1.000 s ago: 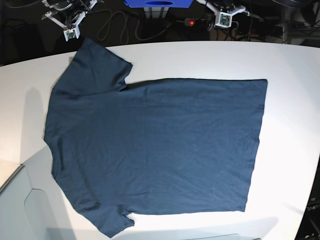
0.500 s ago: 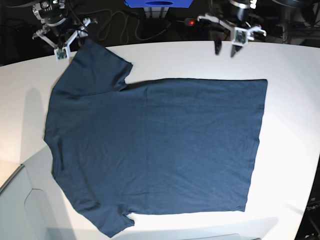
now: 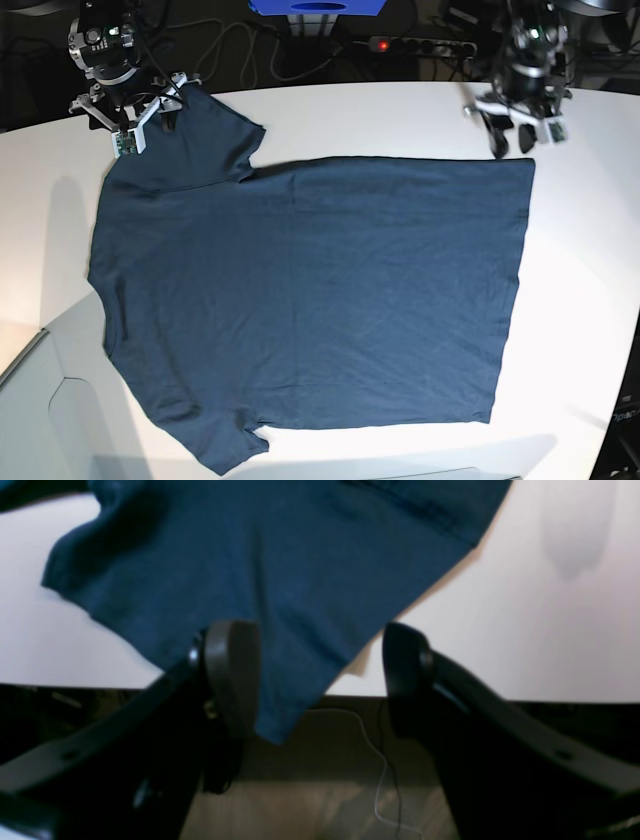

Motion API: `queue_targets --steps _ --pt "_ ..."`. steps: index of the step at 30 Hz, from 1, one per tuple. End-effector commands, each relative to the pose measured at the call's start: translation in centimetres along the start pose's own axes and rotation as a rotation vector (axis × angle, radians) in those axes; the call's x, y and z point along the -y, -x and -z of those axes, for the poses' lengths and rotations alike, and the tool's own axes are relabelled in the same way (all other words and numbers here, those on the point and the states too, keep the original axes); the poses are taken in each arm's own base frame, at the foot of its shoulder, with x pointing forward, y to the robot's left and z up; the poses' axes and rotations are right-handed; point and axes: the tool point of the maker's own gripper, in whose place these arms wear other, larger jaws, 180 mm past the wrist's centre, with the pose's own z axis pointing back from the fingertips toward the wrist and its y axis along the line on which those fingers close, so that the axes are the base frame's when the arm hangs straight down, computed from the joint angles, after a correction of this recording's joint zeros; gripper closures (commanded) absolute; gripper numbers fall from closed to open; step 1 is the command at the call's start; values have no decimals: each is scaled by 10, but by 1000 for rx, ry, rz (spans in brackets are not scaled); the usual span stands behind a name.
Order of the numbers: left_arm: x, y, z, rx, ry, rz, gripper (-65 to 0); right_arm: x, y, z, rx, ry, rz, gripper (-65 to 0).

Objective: Fold the T-shirt properly
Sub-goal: 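Move both grippers down to the shirt's shoulder corners, then close both grippers on the shoulder edges of the blue shirt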

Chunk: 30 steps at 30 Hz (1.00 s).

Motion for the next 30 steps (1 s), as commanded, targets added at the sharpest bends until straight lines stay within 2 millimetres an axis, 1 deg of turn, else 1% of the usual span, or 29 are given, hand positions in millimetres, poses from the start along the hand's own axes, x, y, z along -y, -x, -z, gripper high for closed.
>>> queue_targets --steps 1,2,5,7,8,12,15,19,21,24,26,30 --pt "-9 -15 2 52 -18 -17 -278 3 -8 -1 30 5 -17 -366" --pt "-16 -18 6 57 -33 -35 -279 3 -6 0 26 5 -17 -366" --pt "-25 -27 11 86 -56 -59 -279 4 -6 0 24 6 -18 -366" --pt "-27 -37 16 110 -63 -61 -279 5 -8 0 29 8 -19 -367" --pt "-29 -36 18 109 -68 -67 -285 6 -10 1 35 11 -19 -369" --pt "-40 -20 32 69 -94 -98 -330 7 -13 1 41 15 -18 -369" --pt "-52 -14 41 41 -109 -94 -332 8 -13 1 41 17 -17 -369" --pt "-57 -6 47 18 -119 -105 -332 8 -13 1 42 17 -17 -370" --pt "-58 -7 50 21 -119 -109 -332 8 -16 1 48 18 -17 -370" --pt "-56 -4 53 12 -116 -114 -333 8 -17 3 50 16 -15 -370" --pt "-45 2 56 -8 -87 -103 -332 8 -16 5 45 16 -13 -370" --pt "-38 6 57 -20 -69 -96 -323 8 -12 7 35 16 -11 -369"
